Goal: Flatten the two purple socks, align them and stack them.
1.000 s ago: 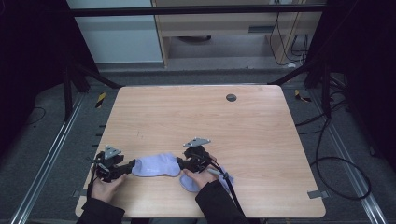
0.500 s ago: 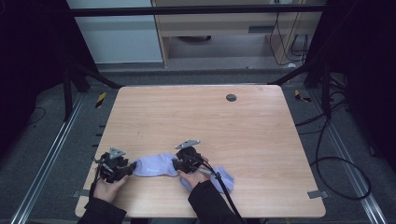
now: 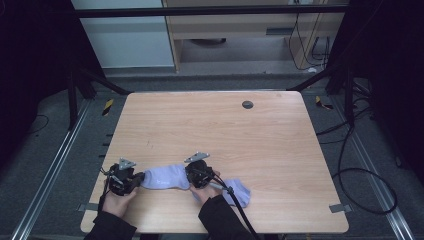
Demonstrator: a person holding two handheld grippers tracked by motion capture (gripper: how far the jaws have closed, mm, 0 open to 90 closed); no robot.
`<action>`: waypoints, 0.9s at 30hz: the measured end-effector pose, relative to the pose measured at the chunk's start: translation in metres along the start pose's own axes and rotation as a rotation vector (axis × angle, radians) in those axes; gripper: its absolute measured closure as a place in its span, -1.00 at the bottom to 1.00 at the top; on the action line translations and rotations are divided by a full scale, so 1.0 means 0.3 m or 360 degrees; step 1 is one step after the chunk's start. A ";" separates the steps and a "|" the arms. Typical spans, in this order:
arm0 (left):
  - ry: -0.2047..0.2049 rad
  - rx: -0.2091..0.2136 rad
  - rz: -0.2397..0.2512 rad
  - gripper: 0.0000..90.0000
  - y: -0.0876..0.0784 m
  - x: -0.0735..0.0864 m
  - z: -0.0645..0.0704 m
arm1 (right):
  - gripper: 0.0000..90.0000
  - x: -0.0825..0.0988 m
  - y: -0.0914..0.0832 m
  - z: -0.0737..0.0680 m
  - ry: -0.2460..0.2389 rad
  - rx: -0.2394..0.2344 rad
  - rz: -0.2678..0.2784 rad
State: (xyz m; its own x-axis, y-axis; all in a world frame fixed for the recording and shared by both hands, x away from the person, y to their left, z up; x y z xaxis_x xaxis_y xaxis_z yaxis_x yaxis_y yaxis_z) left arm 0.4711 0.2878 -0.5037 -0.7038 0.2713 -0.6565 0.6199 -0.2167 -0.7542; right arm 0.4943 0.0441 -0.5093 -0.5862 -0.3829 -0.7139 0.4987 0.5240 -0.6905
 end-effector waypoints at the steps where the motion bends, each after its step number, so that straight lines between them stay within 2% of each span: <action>1: -0.0005 0.0004 0.0003 0.91 -0.002 0.000 0.000 | 0.92 -0.001 -0.006 0.000 0.0007 -0.0010 0.0016; 7: -0.0053 0.0046 0.0096 0.92 -0.045 -0.013 0.005 | 0.93 -0.022 -0.055 0.006 0.0040 -0.0059 0.0091; 14: -0.0053 0.0125 0.0157 0.92 -0.088 -0.037 0.043 | 0.93 -0.043 -0.139 0.027 0.0033 -0.0088 0.0149; 20: -0.0014 0.0195 0.0228 0.92 -0.128 -0.072 0.119 | 0.93 -0.032 -0.220 0.063 0.0011 -0.0082 0.0156; 27: 0.0061 0.0257 0.0242 0.92 -0.135 -0.103 0.217 | 0.93 -0.004 -0.304 0.126 0.0030 -0.0057 0.0155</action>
State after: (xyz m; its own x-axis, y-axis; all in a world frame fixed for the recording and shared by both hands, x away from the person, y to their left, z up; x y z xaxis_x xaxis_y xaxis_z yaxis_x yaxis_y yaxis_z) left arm 0.4451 0.2271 -0.4538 -0.5910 0.2587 -0.7641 0.6520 -0.4045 -0.6413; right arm 0.4735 -0.0319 -0.4498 -0.5481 -0.3145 -0.7751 0.5312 0.5849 -0.6129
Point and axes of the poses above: each handheld gripper's, and its own axes: y roughly forward along the jaws, x roughly out of its underside, z roughly to its right, the point moved 2 cm from there along y, roughly forward along the jaws, and after that the axes turned 2 degrees about -x, right-handed, at the moved point
